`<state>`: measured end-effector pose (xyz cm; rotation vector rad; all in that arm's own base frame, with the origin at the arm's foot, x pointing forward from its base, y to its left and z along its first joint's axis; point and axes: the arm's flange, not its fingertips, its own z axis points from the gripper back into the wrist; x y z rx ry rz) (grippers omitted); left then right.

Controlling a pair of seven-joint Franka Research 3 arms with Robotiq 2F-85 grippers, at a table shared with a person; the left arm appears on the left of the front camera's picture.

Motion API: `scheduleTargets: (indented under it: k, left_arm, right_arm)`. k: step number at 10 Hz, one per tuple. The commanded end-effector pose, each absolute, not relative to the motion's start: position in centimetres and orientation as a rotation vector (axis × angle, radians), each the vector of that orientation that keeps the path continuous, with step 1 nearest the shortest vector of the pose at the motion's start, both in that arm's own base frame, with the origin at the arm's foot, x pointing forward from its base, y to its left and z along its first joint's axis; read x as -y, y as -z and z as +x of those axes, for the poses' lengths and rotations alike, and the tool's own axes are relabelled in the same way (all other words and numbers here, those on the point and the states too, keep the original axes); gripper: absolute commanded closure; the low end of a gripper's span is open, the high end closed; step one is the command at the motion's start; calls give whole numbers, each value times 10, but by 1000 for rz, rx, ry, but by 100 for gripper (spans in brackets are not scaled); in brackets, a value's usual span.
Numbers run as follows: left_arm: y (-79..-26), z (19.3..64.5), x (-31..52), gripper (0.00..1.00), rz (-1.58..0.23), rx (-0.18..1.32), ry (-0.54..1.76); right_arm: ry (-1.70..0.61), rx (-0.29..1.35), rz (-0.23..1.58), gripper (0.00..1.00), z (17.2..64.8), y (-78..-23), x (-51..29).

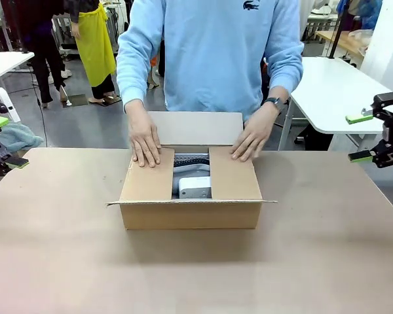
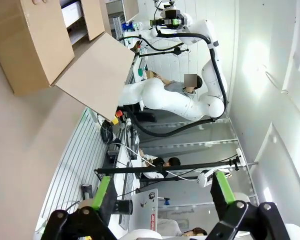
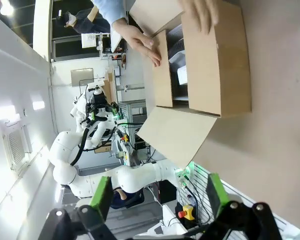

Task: Pack the gift set into the box.
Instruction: Press and hold the closed box until the human finishes sealing it.

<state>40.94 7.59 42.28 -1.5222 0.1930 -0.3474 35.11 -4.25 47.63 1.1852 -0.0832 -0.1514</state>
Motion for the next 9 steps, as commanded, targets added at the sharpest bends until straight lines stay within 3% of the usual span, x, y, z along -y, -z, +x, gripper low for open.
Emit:
scheduleTargets:
  k: [1,9]
  left_arm:
    - [-421,405,-76,0,-1519,-176,362]
    - [-421,405,-76,0,-1519,-176,362]
  right_arm:
    - [135,91,1182,0,350,-475,42]
    - [135,91,1182,0,350,-475,42]
